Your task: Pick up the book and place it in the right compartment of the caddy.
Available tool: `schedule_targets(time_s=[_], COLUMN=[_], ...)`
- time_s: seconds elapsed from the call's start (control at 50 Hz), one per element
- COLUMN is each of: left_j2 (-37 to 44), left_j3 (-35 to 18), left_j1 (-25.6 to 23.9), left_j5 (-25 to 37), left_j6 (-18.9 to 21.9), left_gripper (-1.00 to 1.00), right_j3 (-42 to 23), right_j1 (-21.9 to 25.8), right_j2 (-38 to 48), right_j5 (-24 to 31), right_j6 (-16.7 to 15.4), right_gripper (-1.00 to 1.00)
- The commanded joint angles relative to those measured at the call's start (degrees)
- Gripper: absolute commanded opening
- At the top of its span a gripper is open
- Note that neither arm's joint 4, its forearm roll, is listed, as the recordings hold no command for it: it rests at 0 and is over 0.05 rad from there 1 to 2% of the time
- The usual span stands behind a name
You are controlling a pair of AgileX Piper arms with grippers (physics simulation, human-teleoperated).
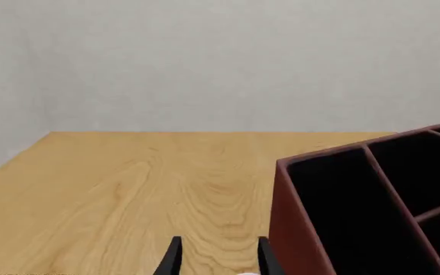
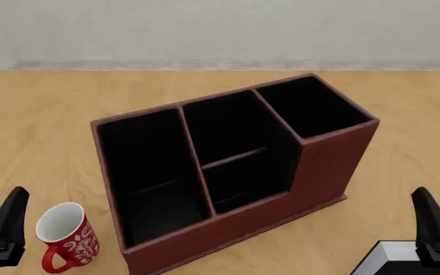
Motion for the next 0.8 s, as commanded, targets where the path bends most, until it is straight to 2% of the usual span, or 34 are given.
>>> schedule_targets(time_s=[0.02, 0.26, 0.36, 0.38, 0.46, 0.54, 0.6, 0.64, 0.68, 0.8], left_j2=[-0.4, -0.63, -0.78, -0.8, -0.81, -0.84, -0.86, -0.86, -0.85, -0.82], left_j3=[-0.88, -0.95, -1.06, -1.1, -0.9, -0.41, -0.21, -0.15, -0.1, -0.12], left_j1=[0.33, 0.65, 0.87, 0.83, 1.0, 0.95, 0.61, 0.68, 0.84, 0.88], left_j5=[1.16, 2.02, 2.41, 2.47, 2.35, 2.12, 2.14, 2.07, 2.09, 2.12], left_j6=[0.29, 1.32, 1.64, 1.63, 1.85, 1.98, 2.07, 2.23, 2.11, 2.07], left_gripper=[1.0, 1.0, 1.0, 1.0, 1.0, 1.0, 1.0, 1.0, 1.0, 1.0], right_j3=[-1.19, -4.82, -8.34, -9.26, -12.57, -16.8, -19.76, -23.01, -25.74, -30.68], right_j1=[0.62, 0.71, 2.05, 2.34, 0.99, 1.91, 3.32, 3.24, 3.49, 3.53], right_j2=[0.29, -0.03, -0.07, -0.08, -0.1, -0.12, -0.12, -0.12, -0.12, -0.09], right_j5=[0.63, 3.7, 7.79, 8.85, 12.06, 16.43, 20.27, 23.07, 25.22, 29.76], right_j6=[-0.33, -0.56, -2.16, -3.61, -3.34, -5.76, -8.76, -8.61, -10.68, -12.32], right_gripper=[1.0, 1.0, 1.0, 1.0, 1.0, 1.0, 1.0, 1.0, 1.0, 1.0])
